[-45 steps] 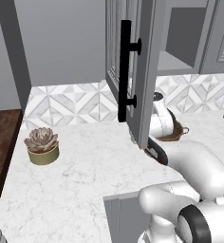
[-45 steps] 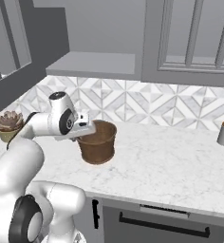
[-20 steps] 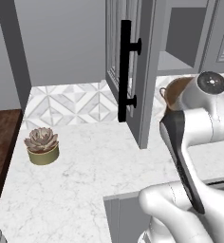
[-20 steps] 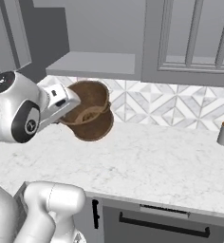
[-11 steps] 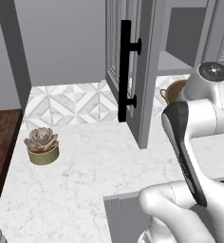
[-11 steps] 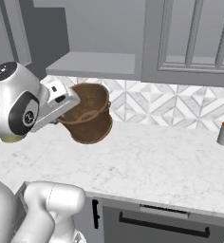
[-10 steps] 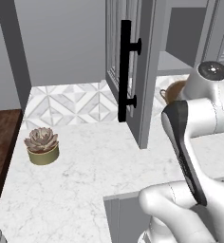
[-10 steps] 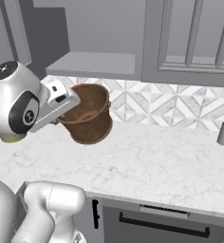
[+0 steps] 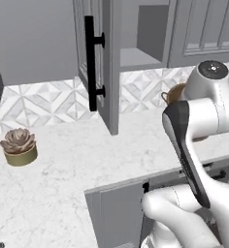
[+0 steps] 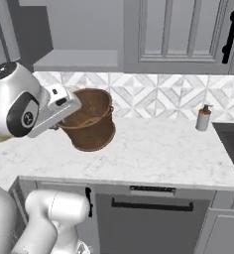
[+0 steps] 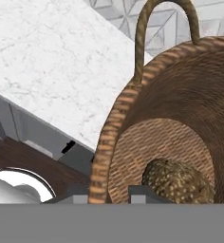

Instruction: Open the cabinet, pick up the bread from the cabinet and place it in the basket. Then move the basket to the dining counter.

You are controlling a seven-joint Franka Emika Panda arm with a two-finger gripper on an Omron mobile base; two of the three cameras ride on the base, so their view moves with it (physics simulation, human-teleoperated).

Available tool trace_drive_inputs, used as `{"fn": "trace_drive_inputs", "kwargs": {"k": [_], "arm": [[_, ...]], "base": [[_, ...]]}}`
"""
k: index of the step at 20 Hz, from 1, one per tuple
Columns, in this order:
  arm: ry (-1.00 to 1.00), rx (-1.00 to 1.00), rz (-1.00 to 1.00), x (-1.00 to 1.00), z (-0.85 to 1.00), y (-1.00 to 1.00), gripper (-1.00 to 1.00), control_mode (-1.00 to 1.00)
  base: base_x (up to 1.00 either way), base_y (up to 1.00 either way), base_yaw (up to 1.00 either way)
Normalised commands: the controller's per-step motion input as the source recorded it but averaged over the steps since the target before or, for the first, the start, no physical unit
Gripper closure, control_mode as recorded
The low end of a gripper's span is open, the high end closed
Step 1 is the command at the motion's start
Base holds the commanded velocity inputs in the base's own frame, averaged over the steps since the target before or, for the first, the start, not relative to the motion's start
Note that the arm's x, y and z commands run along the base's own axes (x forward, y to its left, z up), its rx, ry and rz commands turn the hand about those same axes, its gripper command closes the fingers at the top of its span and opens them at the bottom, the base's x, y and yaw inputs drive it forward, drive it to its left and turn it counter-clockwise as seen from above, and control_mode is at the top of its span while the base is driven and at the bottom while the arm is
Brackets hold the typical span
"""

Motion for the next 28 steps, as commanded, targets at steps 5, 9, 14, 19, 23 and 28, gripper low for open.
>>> {"fn": "trace_drive_inputs", "kwargs": {"k": [5, 9, 14, 19, 23, 28], "arm": [[0.0, 0.0, 0.0, 0.0, 0.0, 0.0, 1.0, 1.0], [0.0, 0.0, 0.0, 0.0, 0.0, 0.0, 1.0, 1.0], [0.0, 0.0, 0.0, 0.0, 0.0, 0.0, 1.0, 1.0], [0.0, 0.0, 0.0, 0.0, 0.0, 0.0, 1.0, 1.0], [0.0, 0.0, 0.0, 0.0, 0.0, 0.0, 1.0, 1.0], [0.0, 0.0, 0.0, 0.0, 0.0, 0.0, 1.0, 1.0]], "base": [[0.0, -0.57, -0.59], [0.0, -0.6, -0.71], [0.0, -0.58, -0.74], [0.0, -0.56, -0.74], [0.0, -0.63, -0.72], [0.59, -0.45, -0.57]]}}
